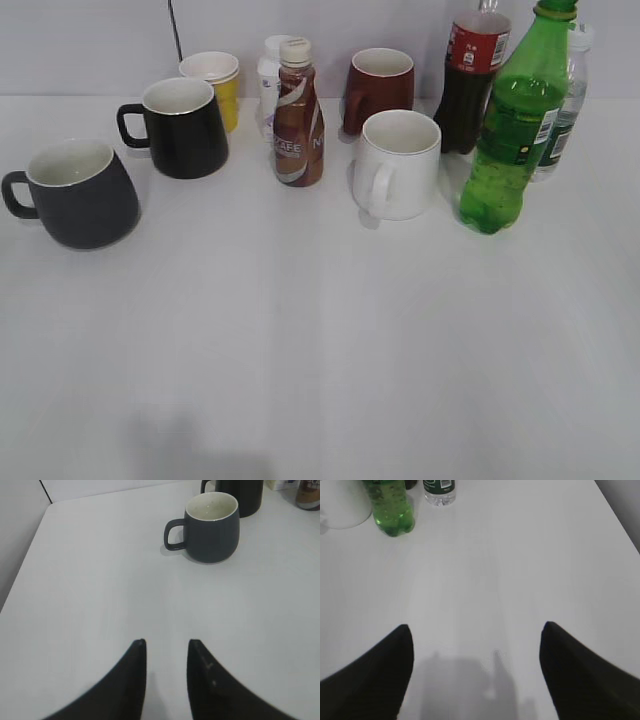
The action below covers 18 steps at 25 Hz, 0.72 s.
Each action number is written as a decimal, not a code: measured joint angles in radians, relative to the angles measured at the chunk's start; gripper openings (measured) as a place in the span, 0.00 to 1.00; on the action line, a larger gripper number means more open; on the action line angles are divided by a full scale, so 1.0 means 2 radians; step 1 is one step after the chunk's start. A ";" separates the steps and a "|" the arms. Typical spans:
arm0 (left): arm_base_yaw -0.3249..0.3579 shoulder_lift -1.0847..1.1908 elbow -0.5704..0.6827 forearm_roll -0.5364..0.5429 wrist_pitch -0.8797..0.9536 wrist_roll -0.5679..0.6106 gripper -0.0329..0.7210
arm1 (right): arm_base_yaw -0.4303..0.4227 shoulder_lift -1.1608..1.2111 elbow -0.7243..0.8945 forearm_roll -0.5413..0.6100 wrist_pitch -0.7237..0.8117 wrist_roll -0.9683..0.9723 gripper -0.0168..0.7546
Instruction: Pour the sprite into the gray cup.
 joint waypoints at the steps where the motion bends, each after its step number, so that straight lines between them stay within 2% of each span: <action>1: 0.000 0.000 0.000 0.000 0.000 0.000 0.34 | 0.000 0.000 0.000 0.000 0.000 0.000 0.78; 4: 0.000 0.001 -0.004 0.000 -0.013 0.000 0.34 | 0.000 0.000 0.000 0.000 0.000 0.000 0.78; 6: 0.000 0.009 -0.007 0.000 -0.078 0.000 0.34 | 0.000 0.000 0.000 0.000 0.000 0.000 0.78; 13: 0.000 0.123 0.040 0.000 -0.489 0.000 0.34 | 0.000 0.000 0.000 0.000 0.000 0.000 0.78; 18: 0.000 0.322 0.098 0.002 -0.752 0.000 0.35 | 0.000 0.000 0.000 0.000 0.000 0.000 0.78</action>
